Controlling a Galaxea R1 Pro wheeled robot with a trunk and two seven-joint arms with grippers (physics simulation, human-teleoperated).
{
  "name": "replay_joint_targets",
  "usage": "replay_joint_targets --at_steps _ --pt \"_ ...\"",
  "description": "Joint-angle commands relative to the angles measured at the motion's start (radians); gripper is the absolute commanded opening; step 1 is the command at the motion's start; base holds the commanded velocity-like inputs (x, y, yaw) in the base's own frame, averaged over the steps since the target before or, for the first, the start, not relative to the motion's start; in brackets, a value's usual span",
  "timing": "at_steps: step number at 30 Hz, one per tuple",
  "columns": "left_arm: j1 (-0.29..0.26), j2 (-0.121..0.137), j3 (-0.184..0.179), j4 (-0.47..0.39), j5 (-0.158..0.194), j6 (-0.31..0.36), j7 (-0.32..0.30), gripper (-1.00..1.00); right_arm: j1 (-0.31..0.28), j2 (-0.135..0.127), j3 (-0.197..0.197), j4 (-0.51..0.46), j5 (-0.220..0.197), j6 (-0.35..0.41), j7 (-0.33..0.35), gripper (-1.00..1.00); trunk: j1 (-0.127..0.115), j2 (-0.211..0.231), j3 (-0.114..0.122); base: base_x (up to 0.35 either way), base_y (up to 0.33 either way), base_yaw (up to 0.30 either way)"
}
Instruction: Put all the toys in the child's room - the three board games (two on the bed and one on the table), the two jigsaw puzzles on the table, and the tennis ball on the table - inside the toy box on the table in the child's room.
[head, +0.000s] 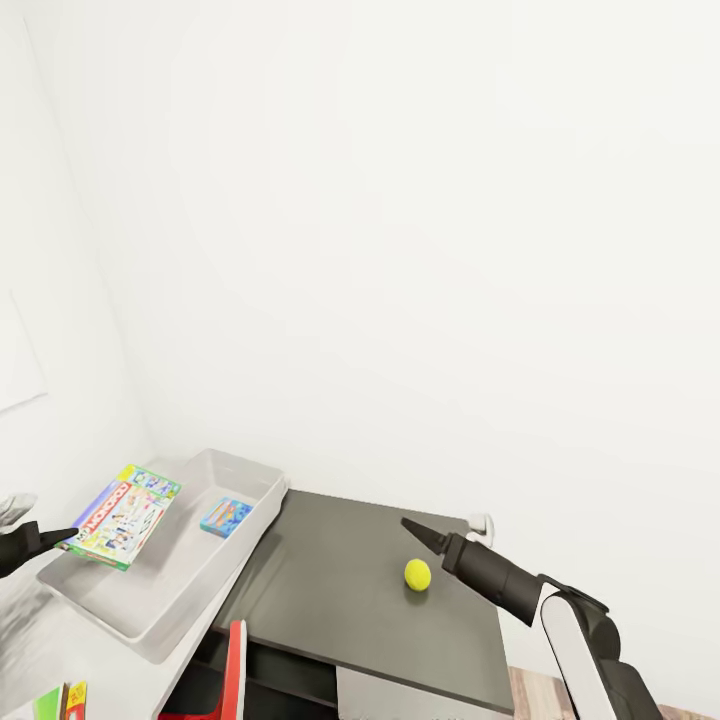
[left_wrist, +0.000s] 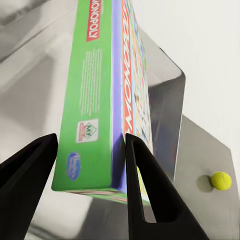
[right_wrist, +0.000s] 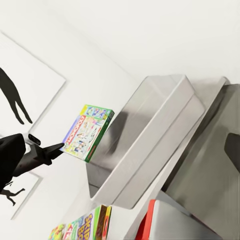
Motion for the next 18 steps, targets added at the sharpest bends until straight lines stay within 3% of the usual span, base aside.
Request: replay_joint_targets --at_steps 1,6,12,18 --pt "-0.001 0.0 0.0 0.0 0.003 -0.002 0.0 -1.0 -0.001 0.001 -0.002 0.0 -0.001 0.007 0.003 1.0 0.0 -0.002 -0.003 0.0 0.0 0.0" --pt "-0.001 0.0 -0.007 -0.002 0.002 -0.021 0.001 -1.0 -0.001 0.0 -0.002 -0.001 -0.001 0.007 0.003 1.0 0.0 -0.002 -0.011 0.0 0.0 0.0" --pt "-0.001 0.0 -0.06 -0.026 0.002 -0.027 0.002 -1.0 -0.001 0.0 -0.002 0.0 -0.001 0.007 0.003 1.0 0.0 -0.002 -0.021 0.0 0.0 0.0" --pt "-0.001 0.008 -0.084 -0.062 0.001 -0.028 -0.006 -1.0 -0.001 0.0 -0.002 0.001 -0.001 0.007 0.004 1.0 0.0 -0.002 -0.031 0.0 0.0 0.0"
